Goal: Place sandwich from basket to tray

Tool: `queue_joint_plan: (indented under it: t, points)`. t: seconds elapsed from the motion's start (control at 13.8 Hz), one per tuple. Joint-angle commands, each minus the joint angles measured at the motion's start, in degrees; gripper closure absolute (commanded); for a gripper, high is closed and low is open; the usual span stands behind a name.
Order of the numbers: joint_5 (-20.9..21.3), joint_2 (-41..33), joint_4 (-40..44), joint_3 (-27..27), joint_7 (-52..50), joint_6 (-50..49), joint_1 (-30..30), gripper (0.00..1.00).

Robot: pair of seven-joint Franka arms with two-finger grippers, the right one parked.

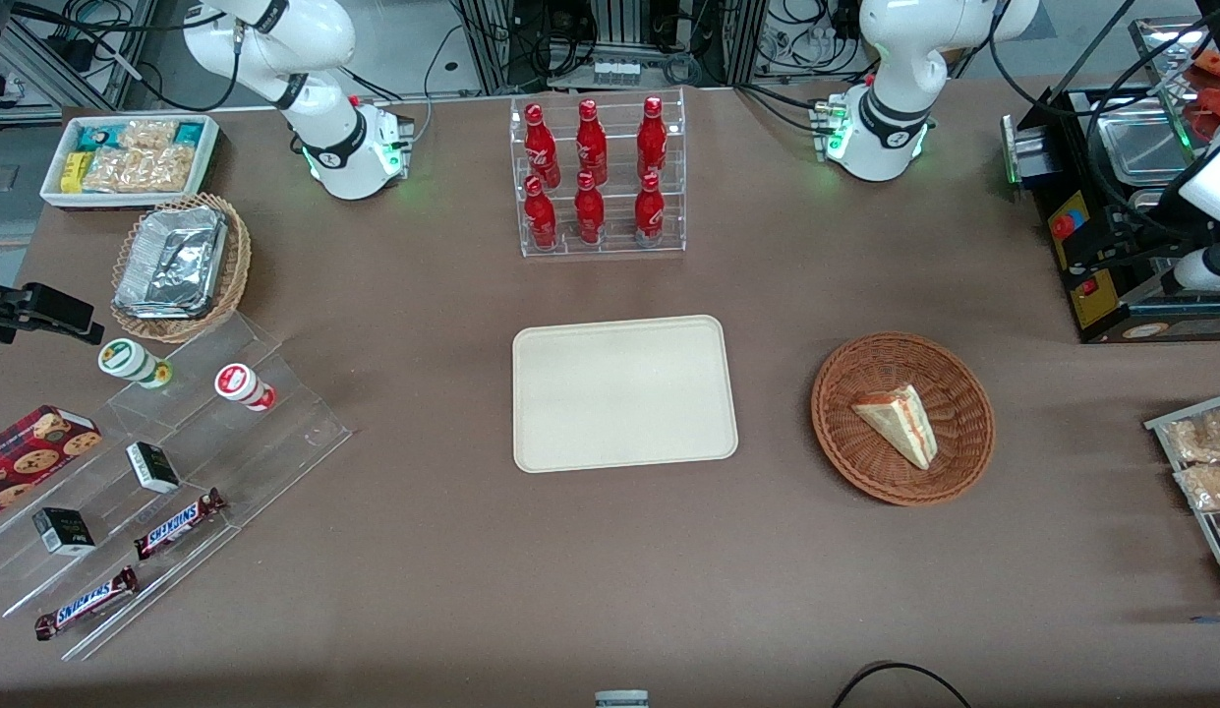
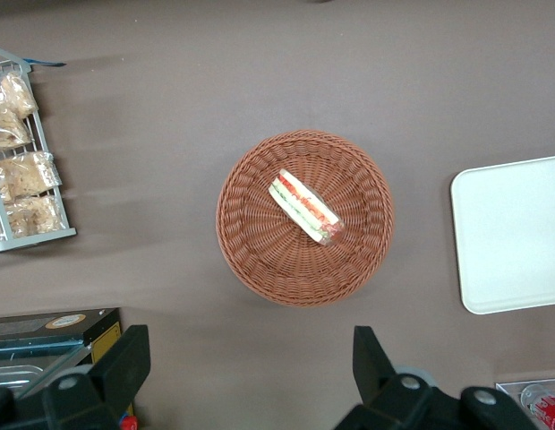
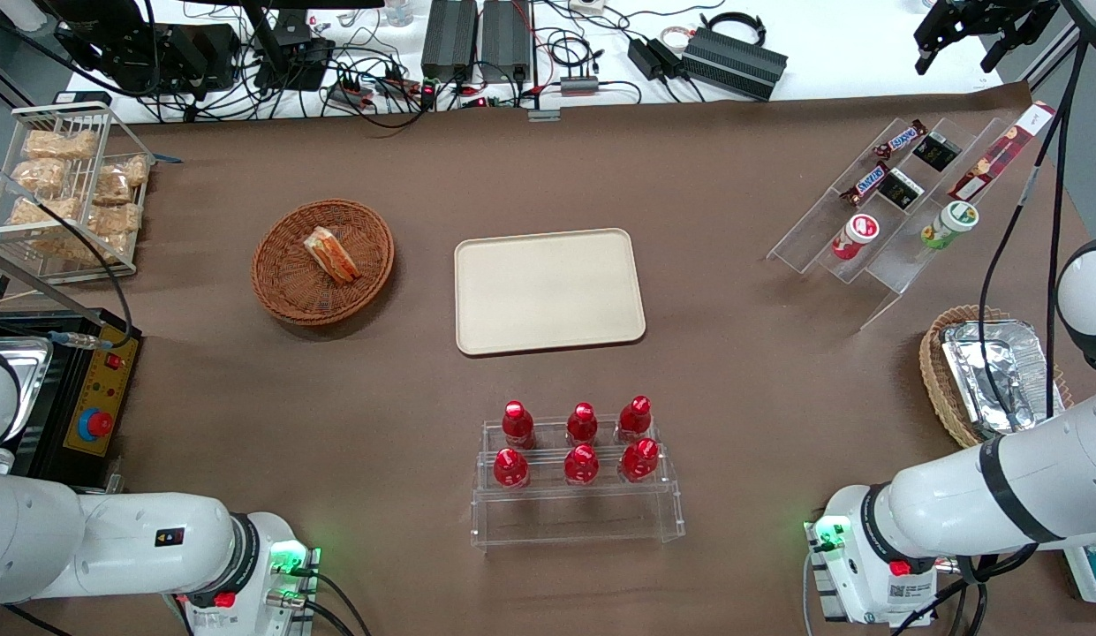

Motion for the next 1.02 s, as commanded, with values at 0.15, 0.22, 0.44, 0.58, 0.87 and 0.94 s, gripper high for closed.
queue_joint_plan:
  t: [0.15,0.22,0.44,0.58,0.87,0.94]
  points:
    - [0.5,0.2,0.2,-0.6,-0.9,1.5,0.0,0.0]
    - [0.9,0.3,-1.2,-1.2,-1.3,3.0,0.0,0.0]
    - [0.7,0.3,-7.7,-1.3,-6.8,9.1,0.0,0.0]
    - [0.1,0.3,-10.4,-1.3,-10.0,11.1,0.1,0.0]
    - [0.5,-1.2,-25.5,-1.8,-30.2,28.0,0.0,0.0]
    - [0.5,-1.2,-28.8,-2.6,-32.4,31.4,0.0,0.0]
